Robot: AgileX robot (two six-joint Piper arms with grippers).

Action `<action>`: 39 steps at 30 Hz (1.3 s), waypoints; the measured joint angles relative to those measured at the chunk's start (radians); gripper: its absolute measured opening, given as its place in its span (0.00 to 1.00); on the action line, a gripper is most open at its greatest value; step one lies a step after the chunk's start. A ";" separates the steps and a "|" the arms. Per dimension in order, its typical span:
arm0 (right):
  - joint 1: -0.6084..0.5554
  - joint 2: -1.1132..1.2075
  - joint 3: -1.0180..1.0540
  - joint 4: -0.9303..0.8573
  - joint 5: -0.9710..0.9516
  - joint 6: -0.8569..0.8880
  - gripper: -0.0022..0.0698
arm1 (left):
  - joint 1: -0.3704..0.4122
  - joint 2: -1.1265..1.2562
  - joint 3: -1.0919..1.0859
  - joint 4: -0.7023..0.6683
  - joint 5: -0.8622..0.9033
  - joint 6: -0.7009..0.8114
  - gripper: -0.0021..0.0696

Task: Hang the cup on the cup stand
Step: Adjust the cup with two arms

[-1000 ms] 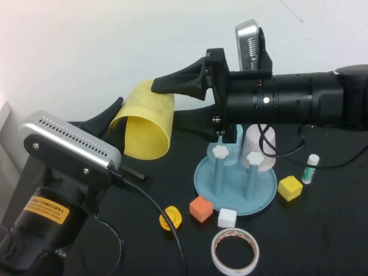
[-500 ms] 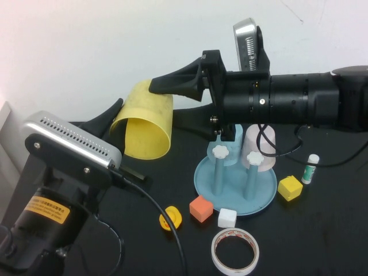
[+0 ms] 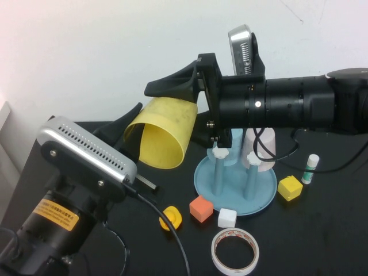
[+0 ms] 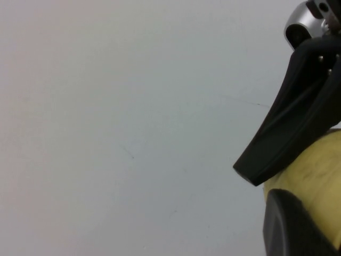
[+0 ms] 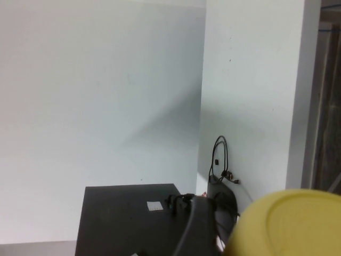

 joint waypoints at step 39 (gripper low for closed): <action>0.000 0.001 0.000 -0.001 0.026 -0.022 0.87 | -0.002 0.000 0.000 -0.075 -0.008 0.109 0.04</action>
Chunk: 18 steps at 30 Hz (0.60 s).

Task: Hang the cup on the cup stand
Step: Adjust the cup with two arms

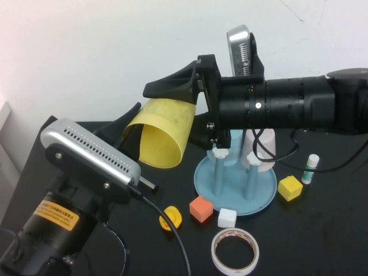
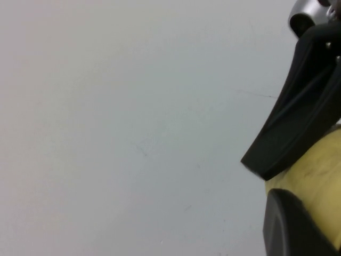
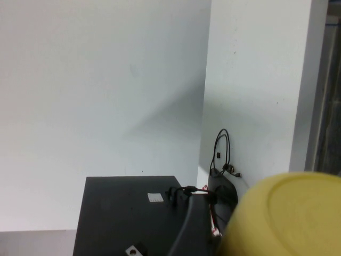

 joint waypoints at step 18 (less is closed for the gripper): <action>0.000 0.000 -0.002 0.003 0.007 0.000 0.88 | -0.008 0.000 0.000 -0.069 -0.022 0.064 0.04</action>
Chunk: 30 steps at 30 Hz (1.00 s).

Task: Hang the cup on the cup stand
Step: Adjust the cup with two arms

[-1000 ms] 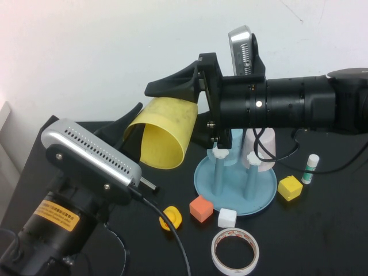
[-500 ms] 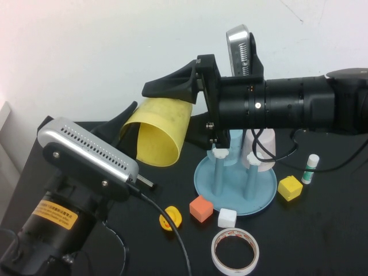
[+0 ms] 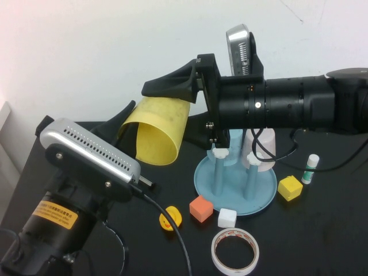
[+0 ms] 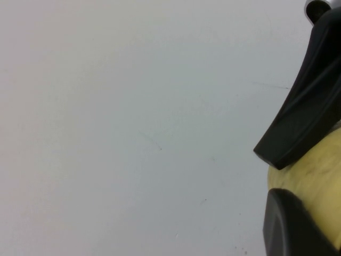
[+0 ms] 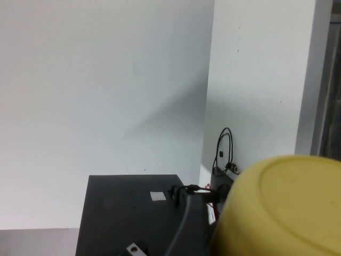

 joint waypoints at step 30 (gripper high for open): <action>0.000 0.002 -0.044 -0.008 -0.020 -0.090 0.85 | 0.000 0.030 0.000 0.012 -0.020 0.001 0.29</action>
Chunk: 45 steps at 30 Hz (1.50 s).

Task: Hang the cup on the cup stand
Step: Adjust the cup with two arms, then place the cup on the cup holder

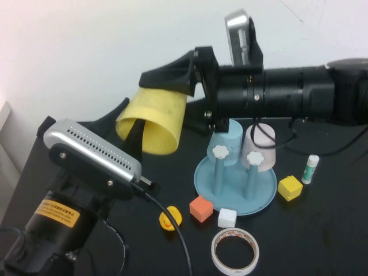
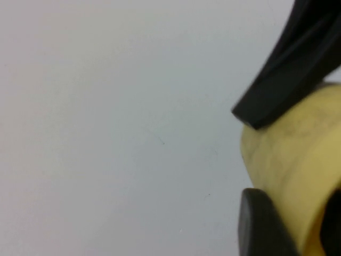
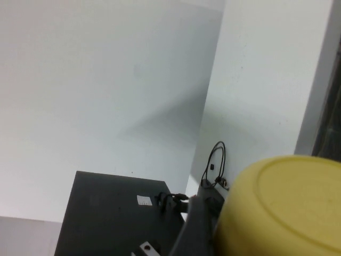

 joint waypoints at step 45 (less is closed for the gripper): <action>-0.191 0.000 -0.034 -0.008 -0.065 -1.331 0.85 | -0.098 -0.751 0.082 -1.374 0.288 1.004 0.03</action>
